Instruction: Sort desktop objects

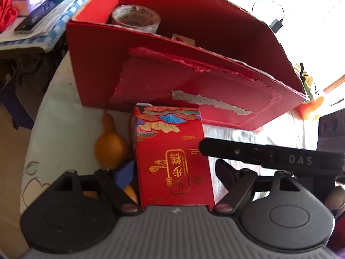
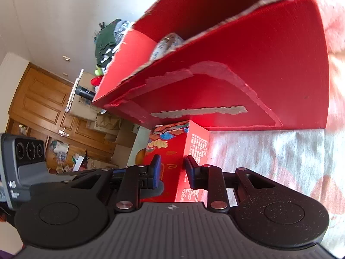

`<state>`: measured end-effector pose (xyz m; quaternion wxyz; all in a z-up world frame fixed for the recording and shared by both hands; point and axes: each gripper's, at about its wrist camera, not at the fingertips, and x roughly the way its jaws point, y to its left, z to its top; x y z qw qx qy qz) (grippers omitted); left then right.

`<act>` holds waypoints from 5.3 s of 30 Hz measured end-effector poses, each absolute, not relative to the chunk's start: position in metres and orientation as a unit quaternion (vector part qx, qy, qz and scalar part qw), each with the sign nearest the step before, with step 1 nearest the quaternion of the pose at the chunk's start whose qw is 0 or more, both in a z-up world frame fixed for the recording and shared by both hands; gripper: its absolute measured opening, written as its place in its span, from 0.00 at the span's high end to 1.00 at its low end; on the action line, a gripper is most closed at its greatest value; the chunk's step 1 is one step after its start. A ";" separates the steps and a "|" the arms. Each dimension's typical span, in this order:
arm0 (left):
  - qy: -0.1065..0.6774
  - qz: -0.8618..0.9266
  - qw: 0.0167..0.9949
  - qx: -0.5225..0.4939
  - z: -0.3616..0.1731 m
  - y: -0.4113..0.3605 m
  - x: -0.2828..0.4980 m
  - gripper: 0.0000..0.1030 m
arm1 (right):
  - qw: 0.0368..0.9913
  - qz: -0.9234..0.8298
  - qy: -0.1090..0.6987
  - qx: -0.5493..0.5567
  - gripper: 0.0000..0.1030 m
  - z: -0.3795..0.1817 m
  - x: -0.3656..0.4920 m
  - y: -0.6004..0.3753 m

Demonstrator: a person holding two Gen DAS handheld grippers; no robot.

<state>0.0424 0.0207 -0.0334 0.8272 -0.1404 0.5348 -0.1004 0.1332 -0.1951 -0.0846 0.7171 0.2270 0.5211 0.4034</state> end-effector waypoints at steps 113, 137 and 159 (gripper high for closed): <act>0.522 -0.269 0.809 -0.007 0.004 -0.070 0.203 0.13 | 0.826 0.283 0.488 0.008 0.58 -0.006 0.214 -0.197; 0.541 -0.287 0.789 -0.053 -0.002 -0.039 0.225 0.19 | 0.830 0.263 0.481 -0.103 0.65 0.005 0.240 -0.170; 0.554 -0.330 0.764 -0.003 0.001 -0.083 0.236 0.37 | 0.900 0.216 0.351 0.144 0.72 0.012 0.185 -0.261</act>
